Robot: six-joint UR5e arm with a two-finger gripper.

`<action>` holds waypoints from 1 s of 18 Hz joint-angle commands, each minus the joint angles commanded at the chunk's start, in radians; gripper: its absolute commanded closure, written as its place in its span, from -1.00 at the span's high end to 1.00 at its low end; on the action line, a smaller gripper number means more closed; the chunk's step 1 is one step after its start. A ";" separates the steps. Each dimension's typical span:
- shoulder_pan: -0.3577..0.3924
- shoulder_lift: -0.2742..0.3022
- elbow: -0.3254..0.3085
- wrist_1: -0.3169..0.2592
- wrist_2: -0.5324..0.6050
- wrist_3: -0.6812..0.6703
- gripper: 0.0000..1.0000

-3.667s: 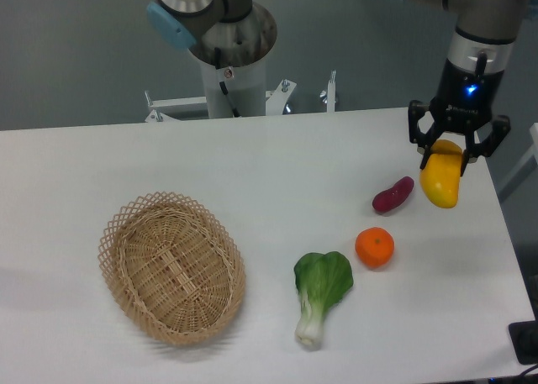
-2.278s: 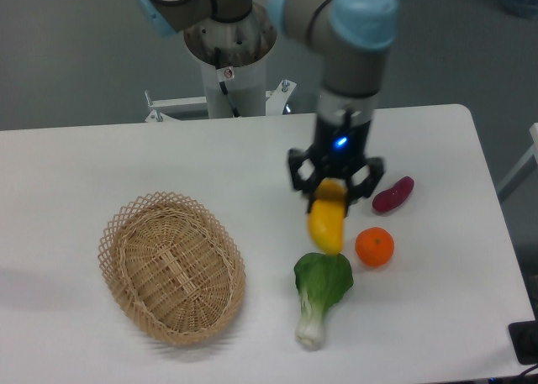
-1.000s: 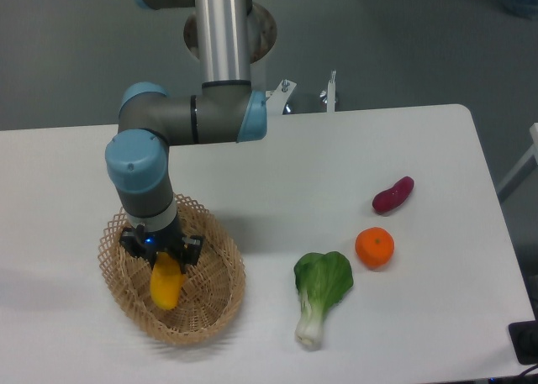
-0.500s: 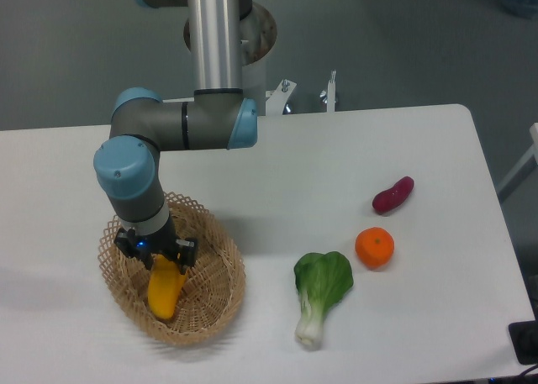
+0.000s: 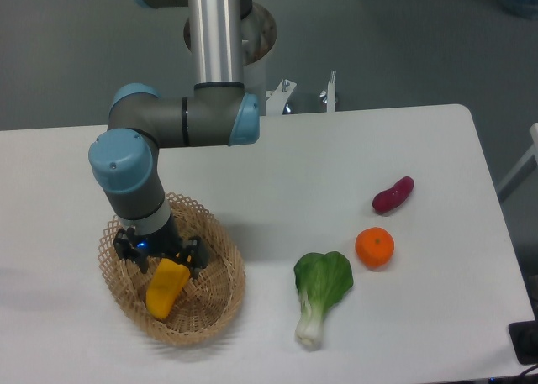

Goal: Place the mango in the basket

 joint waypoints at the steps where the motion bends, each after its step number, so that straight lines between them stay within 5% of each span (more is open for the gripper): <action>1: 0.020 0.011 0.011 -0.006 -0.002 0.030 1.00; 6: 0.112 0.029 0.037 -0.029 -0.006 0.190 1.00; 11: 0.198 0.038 0.146 -0.211 -0.014 0.305 1.00; 18: 0.273 0.051 0.213 -0.337 -0.069 0.412 1.00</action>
